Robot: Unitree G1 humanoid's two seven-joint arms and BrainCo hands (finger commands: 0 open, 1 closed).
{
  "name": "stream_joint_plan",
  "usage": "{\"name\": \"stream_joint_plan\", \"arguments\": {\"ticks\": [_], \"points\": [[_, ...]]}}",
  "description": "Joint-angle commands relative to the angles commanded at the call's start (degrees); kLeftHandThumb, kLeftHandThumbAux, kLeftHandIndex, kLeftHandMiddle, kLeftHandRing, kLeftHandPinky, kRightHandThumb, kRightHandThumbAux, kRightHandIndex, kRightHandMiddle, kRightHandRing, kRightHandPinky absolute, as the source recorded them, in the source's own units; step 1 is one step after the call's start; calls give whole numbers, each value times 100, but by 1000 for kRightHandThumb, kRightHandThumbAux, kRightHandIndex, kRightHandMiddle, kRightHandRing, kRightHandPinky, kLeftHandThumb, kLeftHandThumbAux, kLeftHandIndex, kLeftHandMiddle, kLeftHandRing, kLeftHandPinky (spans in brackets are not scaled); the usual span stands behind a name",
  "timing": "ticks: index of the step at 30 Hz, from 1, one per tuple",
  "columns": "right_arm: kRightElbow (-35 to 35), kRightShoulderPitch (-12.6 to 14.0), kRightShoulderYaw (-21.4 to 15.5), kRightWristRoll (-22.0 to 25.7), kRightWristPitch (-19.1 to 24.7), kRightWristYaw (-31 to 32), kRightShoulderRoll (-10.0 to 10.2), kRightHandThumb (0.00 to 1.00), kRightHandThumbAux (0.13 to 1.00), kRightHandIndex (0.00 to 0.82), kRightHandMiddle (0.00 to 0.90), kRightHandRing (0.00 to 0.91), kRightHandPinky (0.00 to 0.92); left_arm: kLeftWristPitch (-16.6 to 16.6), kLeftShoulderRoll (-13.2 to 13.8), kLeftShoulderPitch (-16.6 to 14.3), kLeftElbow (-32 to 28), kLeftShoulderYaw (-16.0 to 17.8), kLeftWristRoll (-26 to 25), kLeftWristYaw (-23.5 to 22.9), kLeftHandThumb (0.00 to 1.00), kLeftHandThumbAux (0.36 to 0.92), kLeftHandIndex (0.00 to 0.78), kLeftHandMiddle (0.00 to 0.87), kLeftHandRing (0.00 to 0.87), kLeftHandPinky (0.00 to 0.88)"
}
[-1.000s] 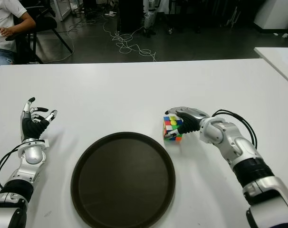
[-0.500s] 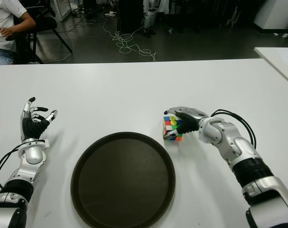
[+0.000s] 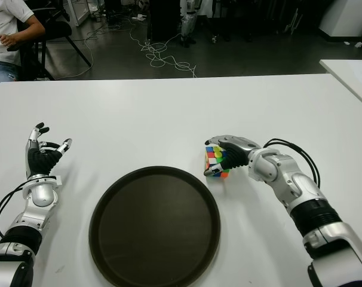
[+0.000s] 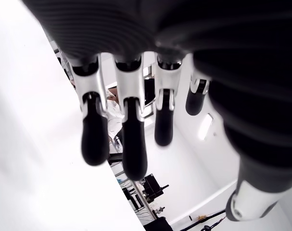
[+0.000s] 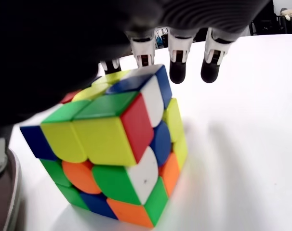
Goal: Pick up the Rubik's Cube and put it in the plate
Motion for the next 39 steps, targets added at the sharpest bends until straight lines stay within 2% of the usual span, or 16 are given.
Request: {"name": "stream_joint_plan", "arguments": {"ticks": [3,6,7,8,10,12,13,18,25,30,33,34,35,37,38,39], "points": [[11,4,5,-15,5,-9,-1,0,416,0,0,0,0,-19,8,-3,14,-4,3,-13,24,661,0,202,376,423],[23,-2,10,-27,30,-4,10,0,401,0,0,0,0,-50,20,-4,27,-7,7,-22,23,655,0,205,358,395],[27,-4,9,-27,32,-3,14,0,399,0,0,0,0,-61,21,-4,33,-6,7,-22,25,661,0,277,444,492],[31,-7,9,-31,34,-4,15,0,398,0,0,0,0,-73,21,-4,38,-7,10,-13,26,663,0,302,475,527],[31,-11,9,-38,38,-5,16,0,402,0,0,0,0,-84,21,-4,41,-8,15,-5,30,678,0,267,412,424],[16,-9,8,-45,42,-1,14,0,403,0,0,0,0,-86,23,-2,35,-11,20,0,32,683,0,255,391,389],[7,-8,8,-49,44,1,11,0,403,0,0,0,0,-87,23,-1,32,-13,24,4,29,684,0,221,345,359],[-82,-1,4,-55,60,60,-13,0,397,0,0,0,0,-80,30,10,8,-29,54,28,27,684,0,175,309,383],[-62,2,-2,-45,77,59,5,0,420,0,0,0,0,-37,30,13,9,-29,58,24,27,663,0,57,108,169],[-77,14,-9,-46,97,48,9,0,432,0,0,0,0,-30,18,17,-10,-18,37,9,23,663,0,55,93,157],[-83,34,-28,-23,68,7,17,0,433,0,0,0,0,-44,7,20,-16,6,-4,-23,23,672,0,95,158,242],[-81,39,-36,-13,55,-9,21,0,430,0,0,0,0,-48,4,19,-17,13,-19,-33,32,682,0,170,284,373],[-79,44,-43,-2,43,-23,24,0,429,0,0,0,0,-52,0,19,-16,21,-32,-42,39,689,0,219,365,458],[-77,49,-52,9,34,-28,25,0,427,0,0,0,0,-62,-3,19,-13,25,-42,-44,46,691,0,304,478,556],[-77,50,-55,13,32,-27,25,0,424,0,0,0,0,-68,-3,19,-11,26,-44,-41,49,687,0,394,550,608],[-78,50,-58,17,38,-21,27,0,423,0,0,0,0,-72,-2,19,-8,23,-36,-28,50,686,0,426,575,627]]}}
